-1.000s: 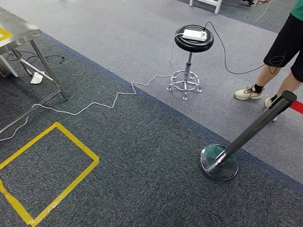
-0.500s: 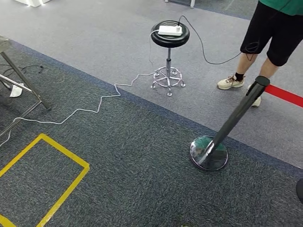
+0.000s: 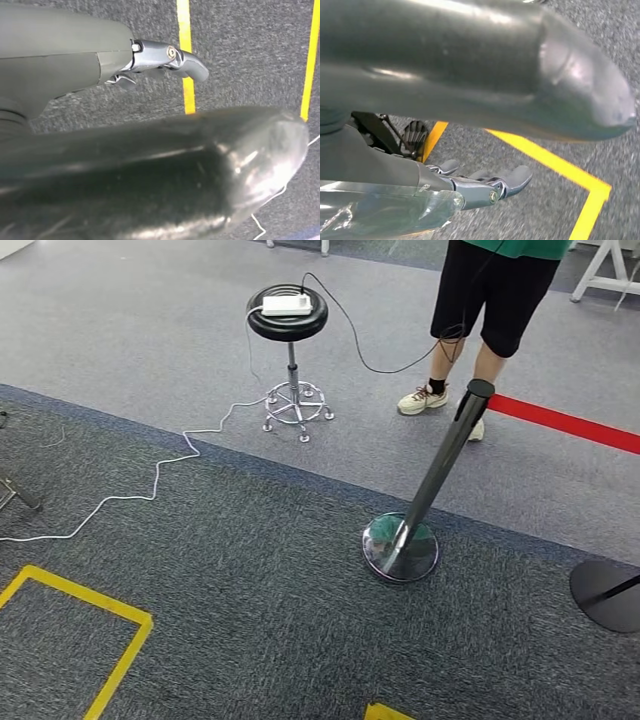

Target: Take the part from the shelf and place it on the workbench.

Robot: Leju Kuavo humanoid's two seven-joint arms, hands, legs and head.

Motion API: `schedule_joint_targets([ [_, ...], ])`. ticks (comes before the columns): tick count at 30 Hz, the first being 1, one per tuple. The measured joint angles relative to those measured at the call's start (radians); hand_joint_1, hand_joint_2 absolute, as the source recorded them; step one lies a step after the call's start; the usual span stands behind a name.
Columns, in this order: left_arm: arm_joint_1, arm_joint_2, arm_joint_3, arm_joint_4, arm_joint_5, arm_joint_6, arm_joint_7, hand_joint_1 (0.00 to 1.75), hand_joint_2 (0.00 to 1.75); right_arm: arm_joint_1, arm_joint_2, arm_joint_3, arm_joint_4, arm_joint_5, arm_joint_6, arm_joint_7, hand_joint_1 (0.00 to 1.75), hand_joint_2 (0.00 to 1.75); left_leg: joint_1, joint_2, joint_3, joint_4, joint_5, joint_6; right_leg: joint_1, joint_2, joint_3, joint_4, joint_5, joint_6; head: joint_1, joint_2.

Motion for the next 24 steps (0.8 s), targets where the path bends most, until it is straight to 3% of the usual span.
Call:
schedule_joint_targets([
  [1, 0.000, 0.000, 0.000, -0.002, 0.005, -0.002, -0.002, 0.00, 0.00, 0.000, 0.000, 0.000, 0.000, -0.004, 0.001, -0.001, 0.00, 0.00, 0.000, 0.011, 0.001, -0.002, 0.002, 0.007, 0.001, -0.024, -0.013, 0.026, -0.017, 0.004, 0.003, 0.000],
  [3, 0.004, 0.000, 0.000, -0.006, 0.015, -0.006, -0.006, 0.00, 0.00, -0.005, -0.001, 0.000, 0.000, -0.011, 0.003, -0.003, 0.00, 0.00, -0.002, 0.036, 0.003, -0.004, 0.001, 0.016, 0.002, -0.080, -0.066, 0.145, -0.085, 0.010, 0.008, 0.000],
  [5, 0.007, 0.000, 0.000, -0.010, 0.024, -0.009, -0.007, 0.00, 0.00, -0.008, -0.001, 0.000, 0.000, -0.017, 0.006, -0.003, 0.00, 0.00, -0.004, 0.062, 0.003, -0.003, -0.001, 0.018, 0.001, -0.098, -0.122, 0.269, -0.137, 0.015, 0.009, 0.000],
  [6, 0.007, 0.000, 0.000, -0.012, 0.027, -0.011, -0.007, 0.00, 0.00, -0.007, -0.002, 0.000, 0.000, -0.019, 0.008, -0.003, 0.00, 0.00, -0.005, 0.073, 0.005, -0.003, -0.002, 0.017, 0.001, -0.100, -0.127, 0.285, -0.136, 0.016, 0.009, 0.000],
  [7, 0.006, 0.000, 0.000, -0.013, 0.031, -0.012, -0.007, 0.00, 0.00, -0.006, -0.002, 0.000, 0.000, -0.021, 0.009, -0.003, 0.00, 0.00, -0.005, 0.084, 0.008, -0.003, -0.004, 0.016, 0.001, -0.103, -0.110, 0.258, -0.117, 0.016, 0.009, 0.000],
  [8, 0.006, 0.000, 0.000, -0.014, 0.034, -0.013, -0.007, 0.00, 0.00, -0.005, -0.002, 0.000, 0.000, -0.023, 0.009, -0.003, 0.00, 0.00, -0.004, 0.094, 0.012, -0.003, -0.007, 0.013, 0.001, -0.111, -0.075, 0.196, -0.085, 0.015, 0.009, 0.000],
  [10, 0.006, 0.001, 0.000, -0.017, 0.037, -0.013, -0.007, 0.00, 0.00, -0.006, -0.003, 0.000, 0.000, -0.025, 0.012, -0.004, 0.00, 0.00, -0.008, 0.113, 0.021, -0.002, -0.016, 0.004, 0.002, -0.152, 0.001, 0.059, -0.034, 0.009, 0.009, 0.000],
  [12, 0.005, 0.002, 0.000, -0.020, 0.037, -0.012, -0.007, 0.00, 0.00, -0.008, -0.002, 0.000, 0.000, -0.028, 0.015, -0.005, 0.00, 0.00, -0.014, 0.128, 0.029, -0.002, -0.021, -0.008, 0.004, -0.170, 0.029, 0.005, -0.019, -0.001, 0.007, 0.000],
  [14, 0.002, 0.002, 0.000, -0.023, 0.037, -0.010, -0.007, 0.00, 0.00, -0.007, -0.003, 0.000, 0.000, -0.032, 0.019, -0.008, 0.00, 0.00, -0.014, 0.140, 0.033, -0.006, -0.023, -0.018, 0.005, -0.149, 0.025, 0.004, -0.016, -0.014, 0.006, 0.000],
  [16, 0.001, 0.000, 0.000, -0.024, 0.037, -0.009, -0.008, 0.00, 0.00, -0.006, -0.003, 0.000, 0.000, -0.038, 0.023, -0.012, 0.00, 0.00, -0.010, 0.114, 0.024, 0.016, -0.045, -0.028, 0.002, -0.129, 0.023, 0.000, -0.012, -0.026, 0.004, 0.000],
  [18, 0.003, -0.002, 0.000, -0.024, 0.039, -0.008, -0.009, 0.00, 0.00, -0.008, -0.003, 0.000, 0.000, -0.040, 0.025, -0.014, 0.00, 0.00, -0.008, 0.068, -0.024, 0.118, -0.104, -0.033, 0.001, -0.108, 0.022, -0.002, -0.009, -0.033, 0.001, 0.000],
  [20, 0.006, -0.003, 0.000, -0.024, 0.040, -0.007, -0.010, 0.00, 0.00, -0.010, -0.003, 0.000, 0.000, -0.039, 0.025, -0.014, 0.00, 0.00, -0.008, 0.053, -0.095, 0.253, -0.155, -0.033, 0.002, -0.082, 0.020, -0.002, -0.008, -0.037, -0.001, 0.000],
  [21, 0.007, -0.003, 0.000, -0.024, 0.040, -0.007, -0.010, 0.00, 0.00, -0.009, -0.003, 0.000, 0.000, -0.039, 0.025, -0.014, 0.00, 0.00, -0.008, 0.051, -0.116, 0.284, -0.154, -0.032, 0.003, -0.069, 0.020, -0.002, -0.008, -0.037, -0.001, 0.000],
  [22, 0.007, -0.004, 0.000, -0.024, 0.040, -0.006, -0.010, 0.00, 0.00, -0.008, -0.003, 0.000, 0.000, -0.039, 0.025, -0.014, 0.00, 0.00, -0.007, 0.050, -0.119, 0.277, -0.132, -0.030, 0.002, -0.055, 0.021, -0.002, -0.007, -0.036, -0.001, 0.000],
  [24, 0.007, -0.004, 0.000, -0.024, 0.040, -0.005, -0.011, 0.00, 0.00, -0.008, -0.004, 0.000, 0.000, -0.040, 0.025, -0.014, 0.00, 0.00, -0.003, 0.029, -0.075, 0.166, -0.053, -0.029, 0.001, -0.029, 0.022, -0.002, -0.005, -0.033, -0.001, 0.000],
])
